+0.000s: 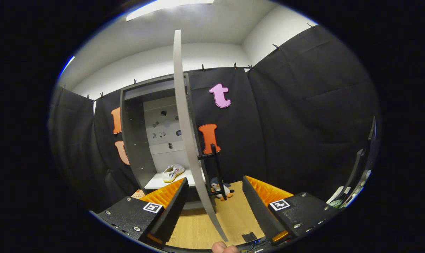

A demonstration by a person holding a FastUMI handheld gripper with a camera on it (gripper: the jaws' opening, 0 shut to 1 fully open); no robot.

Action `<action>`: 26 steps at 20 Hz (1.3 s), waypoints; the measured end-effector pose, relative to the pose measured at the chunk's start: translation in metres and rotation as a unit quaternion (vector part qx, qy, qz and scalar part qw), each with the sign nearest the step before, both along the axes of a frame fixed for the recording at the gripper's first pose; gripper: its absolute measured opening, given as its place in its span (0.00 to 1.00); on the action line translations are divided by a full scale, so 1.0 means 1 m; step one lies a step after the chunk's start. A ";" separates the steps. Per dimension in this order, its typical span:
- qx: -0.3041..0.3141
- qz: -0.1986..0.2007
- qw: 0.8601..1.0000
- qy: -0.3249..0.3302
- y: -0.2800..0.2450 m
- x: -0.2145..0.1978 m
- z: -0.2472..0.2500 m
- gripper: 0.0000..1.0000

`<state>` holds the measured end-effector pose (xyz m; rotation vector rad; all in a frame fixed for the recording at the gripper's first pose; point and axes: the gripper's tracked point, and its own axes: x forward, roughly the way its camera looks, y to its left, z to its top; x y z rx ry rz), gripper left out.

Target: Open the shoe cabinet door, grab the shoes and put them into the shoe cabinet, then close the shoe cabinet door.

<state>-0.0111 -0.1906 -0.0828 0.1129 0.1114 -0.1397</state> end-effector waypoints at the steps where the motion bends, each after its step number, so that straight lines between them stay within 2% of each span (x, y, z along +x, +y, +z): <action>1: 0.000 -0.003 1.000 -0.001 -0.008 0.001 0.001 0.95; 6: 0.001 -0.001 1.000 0.006 -0.024 0.015 -0.007 0.95; 9: 0.005 0.016 1.000 0.013 -0.020 0.027 -0.010 0.95; 13: 0.012 0.018 1.000 0.012 -0.015 0.030 -0.012 0.94; 18: 0.003 0.025 0.999 0.020 0.013 0.028 -0.011 0.93; 26: 0.004 0.069 0.997 0.034 0.084 0.033 -0.014 0.93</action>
